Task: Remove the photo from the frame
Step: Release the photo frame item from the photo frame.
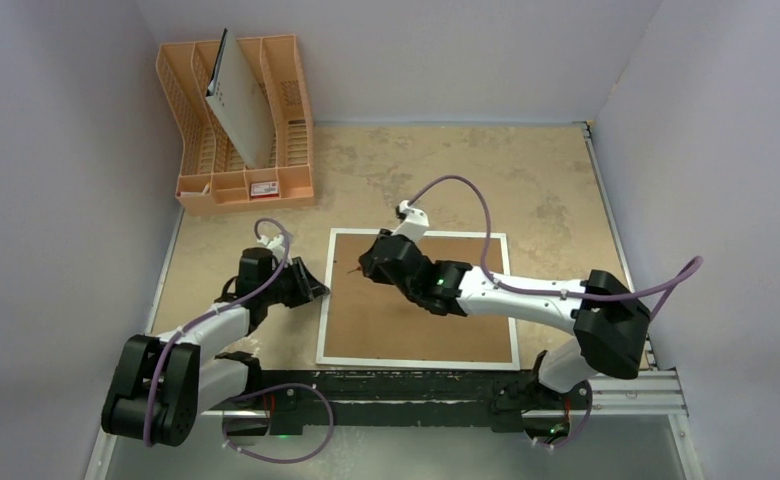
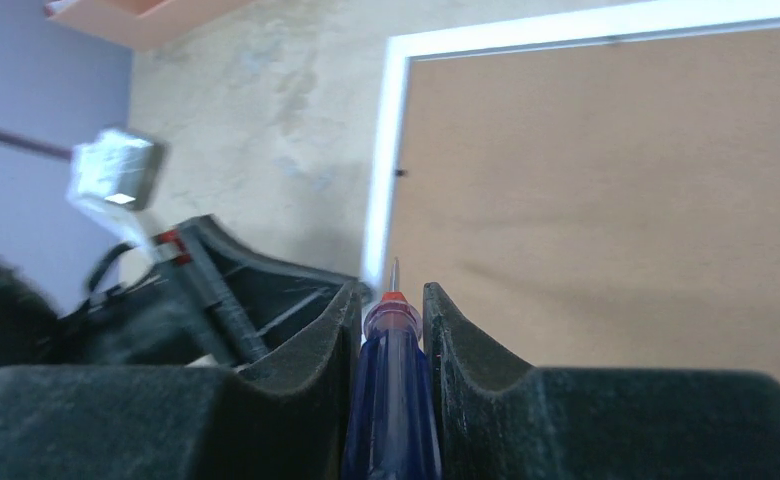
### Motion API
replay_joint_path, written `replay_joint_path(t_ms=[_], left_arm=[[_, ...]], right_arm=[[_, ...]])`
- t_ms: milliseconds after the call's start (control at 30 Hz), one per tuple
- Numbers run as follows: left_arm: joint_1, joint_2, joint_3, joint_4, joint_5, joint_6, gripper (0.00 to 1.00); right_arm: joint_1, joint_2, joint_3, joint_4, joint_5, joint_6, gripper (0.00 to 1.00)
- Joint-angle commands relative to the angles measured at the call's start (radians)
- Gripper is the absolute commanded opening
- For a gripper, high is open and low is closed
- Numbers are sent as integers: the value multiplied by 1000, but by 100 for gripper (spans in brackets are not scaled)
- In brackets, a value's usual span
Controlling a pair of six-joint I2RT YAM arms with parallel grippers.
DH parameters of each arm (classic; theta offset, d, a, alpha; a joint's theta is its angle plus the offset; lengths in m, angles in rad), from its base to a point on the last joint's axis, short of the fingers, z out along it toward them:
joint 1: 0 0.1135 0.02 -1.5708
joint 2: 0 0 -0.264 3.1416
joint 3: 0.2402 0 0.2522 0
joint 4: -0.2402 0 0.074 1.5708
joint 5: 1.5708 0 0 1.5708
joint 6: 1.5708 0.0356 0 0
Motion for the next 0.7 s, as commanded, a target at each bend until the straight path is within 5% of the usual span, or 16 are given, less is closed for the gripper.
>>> replay_joint_path(t_ms=[0,300,667], left_arm=[[-9,1,34,45,50,14,27],[-6,63,106,66,72,46,33],[-4,141,166,-1,38,131,34]], right_arm=[[-148,-57,-175,308,-247,11,0],[-295,21,-293,636,-491,24,0],[-353,203,-317,882,-569,48,0]])
